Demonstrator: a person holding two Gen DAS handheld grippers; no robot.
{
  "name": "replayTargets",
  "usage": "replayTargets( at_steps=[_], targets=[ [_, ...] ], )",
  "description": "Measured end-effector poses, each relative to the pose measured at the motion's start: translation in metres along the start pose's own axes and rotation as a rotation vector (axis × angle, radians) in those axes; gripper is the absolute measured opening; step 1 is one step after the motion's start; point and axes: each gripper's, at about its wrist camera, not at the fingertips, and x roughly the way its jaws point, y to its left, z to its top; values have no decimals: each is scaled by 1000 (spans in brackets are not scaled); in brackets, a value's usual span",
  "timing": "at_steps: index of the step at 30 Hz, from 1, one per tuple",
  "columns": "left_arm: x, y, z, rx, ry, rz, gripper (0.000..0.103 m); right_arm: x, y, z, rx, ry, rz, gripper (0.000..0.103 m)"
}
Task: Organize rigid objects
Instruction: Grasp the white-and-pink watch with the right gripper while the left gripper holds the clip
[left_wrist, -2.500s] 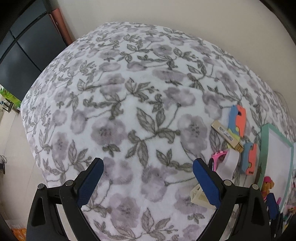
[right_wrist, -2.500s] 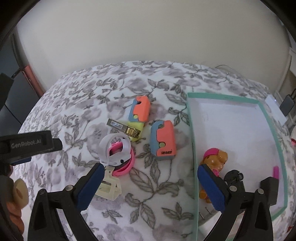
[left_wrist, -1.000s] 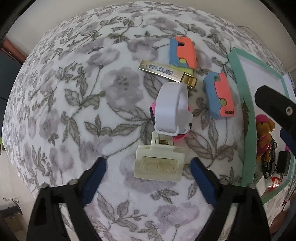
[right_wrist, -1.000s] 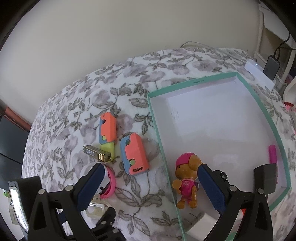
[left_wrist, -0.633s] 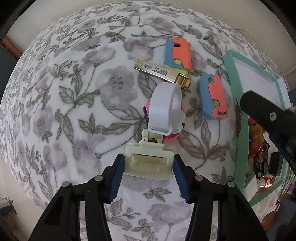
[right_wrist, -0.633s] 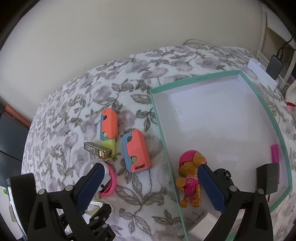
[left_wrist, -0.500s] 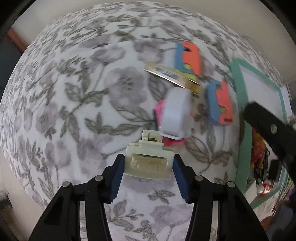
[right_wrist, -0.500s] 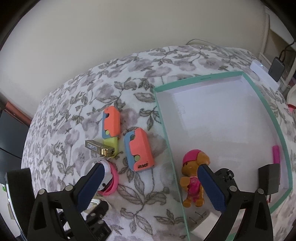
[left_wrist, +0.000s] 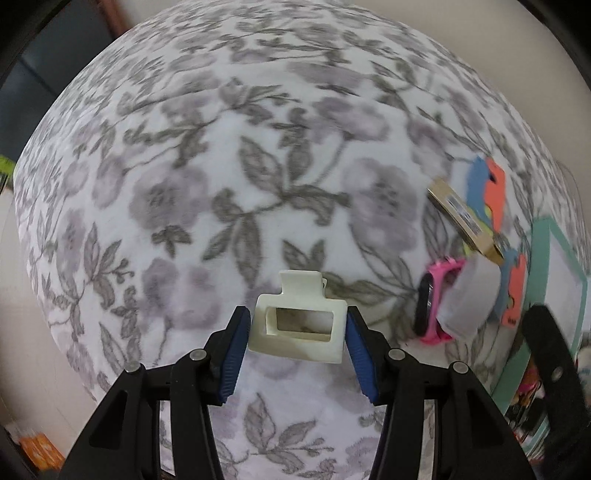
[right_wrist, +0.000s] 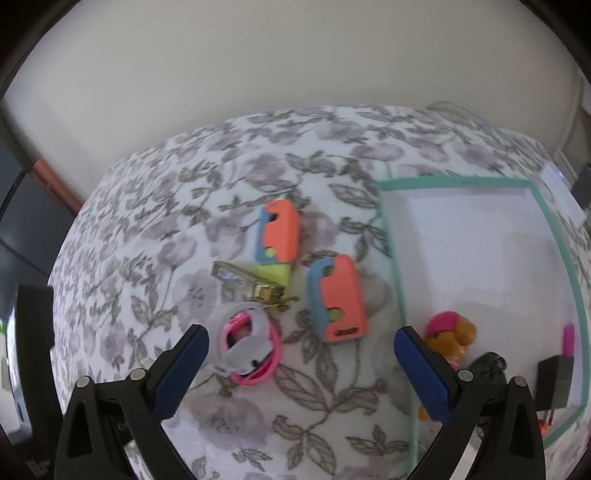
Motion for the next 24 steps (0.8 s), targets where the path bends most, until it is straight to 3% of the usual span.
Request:
replayTargets(
  at_steps=[10,19,24],
  targets=[
    [13,62,9,-171,45,2,52,14,22,-7,-58,15,33,102],
    [17,79,8,-218,59,-10,52,31,39,-14,-138,29,-16,100],
    [22,84,15,-227,65,-7,52,40,43,-16,-152,35,-32,91]
  ],
)
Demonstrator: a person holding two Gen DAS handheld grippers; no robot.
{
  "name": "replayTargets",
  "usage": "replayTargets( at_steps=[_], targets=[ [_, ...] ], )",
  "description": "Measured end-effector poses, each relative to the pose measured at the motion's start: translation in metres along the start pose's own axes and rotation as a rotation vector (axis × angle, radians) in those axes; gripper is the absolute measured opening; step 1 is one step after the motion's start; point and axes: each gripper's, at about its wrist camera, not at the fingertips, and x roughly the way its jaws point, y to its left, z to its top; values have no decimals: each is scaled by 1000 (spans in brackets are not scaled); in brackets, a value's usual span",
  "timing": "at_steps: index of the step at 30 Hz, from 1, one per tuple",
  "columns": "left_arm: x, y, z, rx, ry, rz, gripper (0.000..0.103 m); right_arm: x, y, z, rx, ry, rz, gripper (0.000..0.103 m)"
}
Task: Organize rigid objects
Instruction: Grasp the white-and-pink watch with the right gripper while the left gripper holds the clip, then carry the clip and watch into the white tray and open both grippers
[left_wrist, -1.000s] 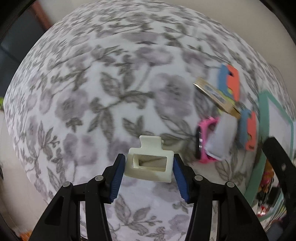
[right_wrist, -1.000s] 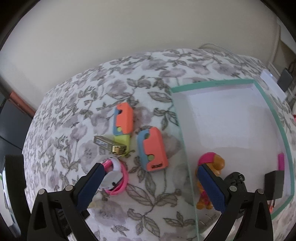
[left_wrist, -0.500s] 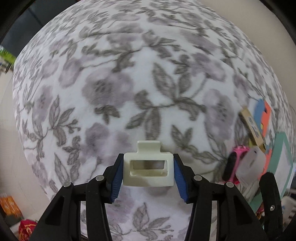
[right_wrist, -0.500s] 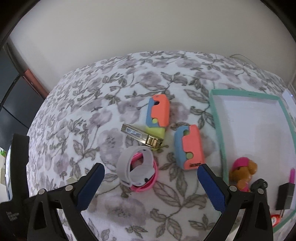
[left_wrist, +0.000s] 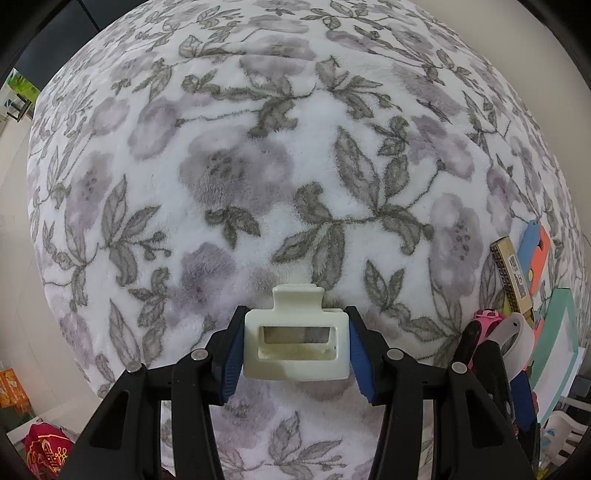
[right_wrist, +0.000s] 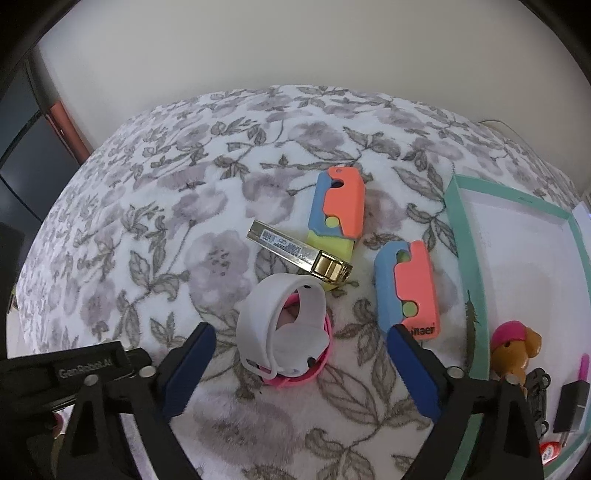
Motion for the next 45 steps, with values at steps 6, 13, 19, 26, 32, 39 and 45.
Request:
replayTargets(
  at_steps=[6,13,19,26,32,39,45],
  targets=[
    [17,-15,0,-8,-1,14,52,1,5,0,-20,-9,-5,68],
    [19,-23,0,-1,-13,38,52,0,-1,-2,17,6,53,51],
    [17,-30,0,7,-24,51,52,-2,-8,-2,52,11,86,51],
    [12,-36,0,29,-36,41,52,-10,-18,-1,92,1,96,50],
    [-2,-41,-1,39,-62,27,52,-14,-29,0,136,1,122,42],
    [-28,-46,-5,48,-127,16,52,-24,-39,3,181,-14,157,42],
    [-41,-50,-7,51,-146,11,52,-31,-48,4,216,-22,175,42]
  ],
)
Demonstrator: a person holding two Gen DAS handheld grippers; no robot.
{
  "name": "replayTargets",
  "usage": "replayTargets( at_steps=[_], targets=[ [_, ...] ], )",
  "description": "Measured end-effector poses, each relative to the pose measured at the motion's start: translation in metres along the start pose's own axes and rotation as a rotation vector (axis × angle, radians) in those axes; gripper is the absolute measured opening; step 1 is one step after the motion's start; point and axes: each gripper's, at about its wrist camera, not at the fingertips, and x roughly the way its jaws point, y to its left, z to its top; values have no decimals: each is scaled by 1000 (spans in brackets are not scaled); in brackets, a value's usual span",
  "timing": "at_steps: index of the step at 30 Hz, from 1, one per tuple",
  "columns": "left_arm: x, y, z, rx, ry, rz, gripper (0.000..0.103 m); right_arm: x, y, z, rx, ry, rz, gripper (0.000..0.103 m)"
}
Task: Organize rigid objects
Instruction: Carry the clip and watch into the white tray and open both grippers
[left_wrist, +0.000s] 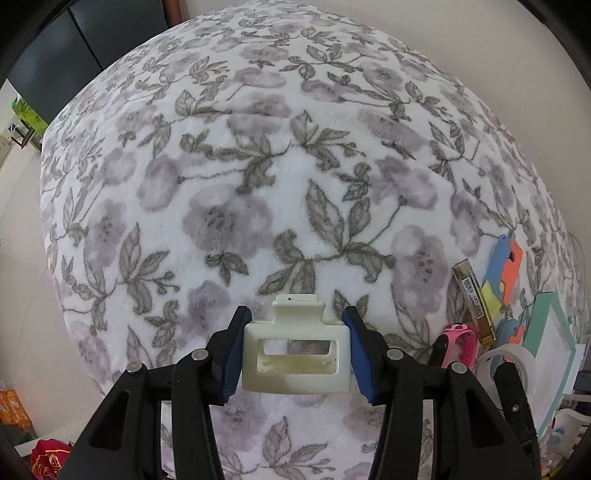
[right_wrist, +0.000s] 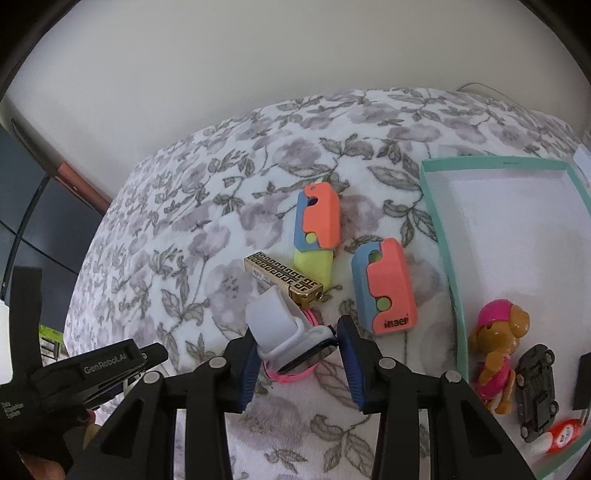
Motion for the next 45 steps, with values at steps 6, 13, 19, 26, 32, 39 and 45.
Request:
replayTargets(
  at_steps=[6,13,19,26,32,39,45],
  targets=[
    [-17,1,-4,7,-33,-13,52,-19,-8,9,37,-34,6,42],
    [-42,-13,-11,59,-110,-31,52,-58,-33,22,107,-102,2,42],
    [-62,-53,-19,160,-152,-56,52,-83,-66,29,190,-141,-29,42],
    [-82,-107,-33,269,-181,-91,52,-104,-92,37,214,-182,-88,42],
    [-94,-170,-58,391,-181,-150,52,-116,-124,42,210,-203,-213,42],
    [-91,-232,-90,522,-192,-212,52,-125,-172,42,267,-206,-348,42],
    [-68,-257,-109,599,-159,-234,52,-128,-192,39,282,-198,-389,42]
  ],
)
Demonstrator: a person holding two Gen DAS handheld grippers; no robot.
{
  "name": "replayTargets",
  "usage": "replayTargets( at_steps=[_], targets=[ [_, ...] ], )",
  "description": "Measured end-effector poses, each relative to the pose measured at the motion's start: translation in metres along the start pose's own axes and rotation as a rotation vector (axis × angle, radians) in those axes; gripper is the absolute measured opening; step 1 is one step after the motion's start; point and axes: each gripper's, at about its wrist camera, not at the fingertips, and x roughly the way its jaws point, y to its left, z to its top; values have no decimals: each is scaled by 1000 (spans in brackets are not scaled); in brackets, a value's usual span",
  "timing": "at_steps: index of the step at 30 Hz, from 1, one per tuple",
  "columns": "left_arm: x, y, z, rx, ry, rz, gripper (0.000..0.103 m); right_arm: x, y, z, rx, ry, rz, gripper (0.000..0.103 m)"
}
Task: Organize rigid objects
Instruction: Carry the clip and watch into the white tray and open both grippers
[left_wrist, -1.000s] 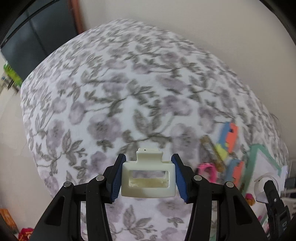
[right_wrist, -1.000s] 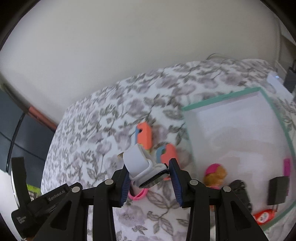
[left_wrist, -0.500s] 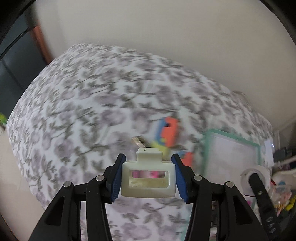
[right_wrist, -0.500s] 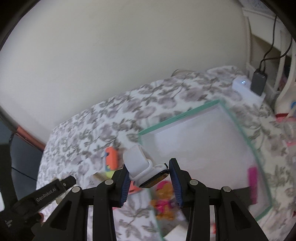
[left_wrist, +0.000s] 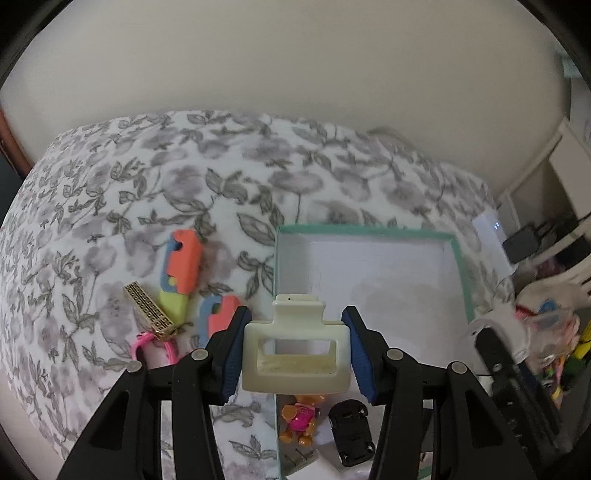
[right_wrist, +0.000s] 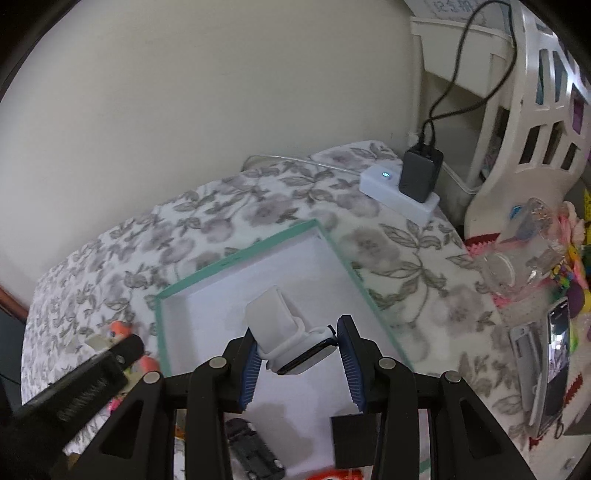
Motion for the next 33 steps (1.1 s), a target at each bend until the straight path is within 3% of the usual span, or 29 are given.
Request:
replayTargets(
  at_steps=[12,33],
  targets=[
    [23,-18,-12,51,47,-34,52,26,1,-12,-43,87,-61,42],
    [57,-21,-21,83,135,-7,52,69,6,-35,-87,228,-88,42]
  ],
)
